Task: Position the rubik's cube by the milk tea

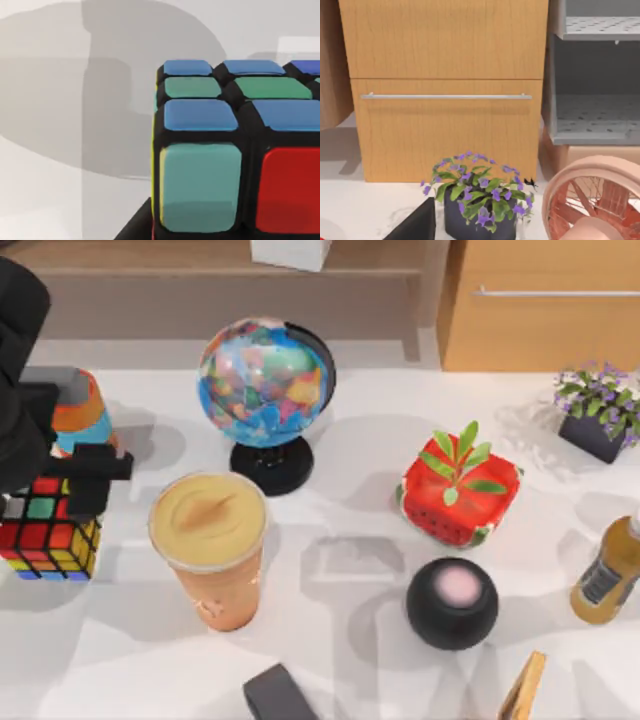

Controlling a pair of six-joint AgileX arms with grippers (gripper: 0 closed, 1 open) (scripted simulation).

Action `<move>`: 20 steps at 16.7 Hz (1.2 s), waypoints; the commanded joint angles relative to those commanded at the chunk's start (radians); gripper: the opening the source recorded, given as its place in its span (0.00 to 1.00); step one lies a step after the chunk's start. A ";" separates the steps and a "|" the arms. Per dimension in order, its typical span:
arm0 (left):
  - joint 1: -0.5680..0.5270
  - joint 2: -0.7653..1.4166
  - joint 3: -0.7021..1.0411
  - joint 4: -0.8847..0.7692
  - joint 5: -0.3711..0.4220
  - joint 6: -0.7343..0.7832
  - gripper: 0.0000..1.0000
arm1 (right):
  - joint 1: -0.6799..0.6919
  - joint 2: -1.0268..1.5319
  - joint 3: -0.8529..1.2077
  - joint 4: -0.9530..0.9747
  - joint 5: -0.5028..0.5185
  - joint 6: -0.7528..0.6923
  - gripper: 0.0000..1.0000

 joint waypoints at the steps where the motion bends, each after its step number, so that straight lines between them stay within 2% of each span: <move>1: 0.010 0.009 -0.024 -0.026 0.006 -0.006 0.00 | 0.000 0.000 0.000 0.000 0.000 0.000 1.00; 20: 0.044 -0.008 -0.053 -0.016 -0.005 -0.008 0.00 | 0.000 0.000 0.000 0.000 0.000 0.000 1.00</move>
